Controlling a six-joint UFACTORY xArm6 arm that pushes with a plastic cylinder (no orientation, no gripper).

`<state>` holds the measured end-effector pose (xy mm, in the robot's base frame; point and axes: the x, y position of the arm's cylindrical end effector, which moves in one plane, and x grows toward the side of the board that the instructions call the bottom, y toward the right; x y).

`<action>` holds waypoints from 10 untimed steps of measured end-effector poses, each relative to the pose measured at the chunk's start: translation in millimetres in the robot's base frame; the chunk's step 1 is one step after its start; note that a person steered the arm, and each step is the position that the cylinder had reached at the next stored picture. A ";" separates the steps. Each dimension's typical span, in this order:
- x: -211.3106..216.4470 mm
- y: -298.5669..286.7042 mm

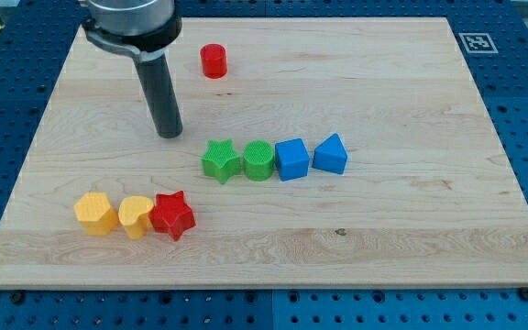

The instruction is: Move the red circle to the center

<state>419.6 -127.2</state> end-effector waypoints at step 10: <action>-137.4 89.1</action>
<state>282.2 -38.1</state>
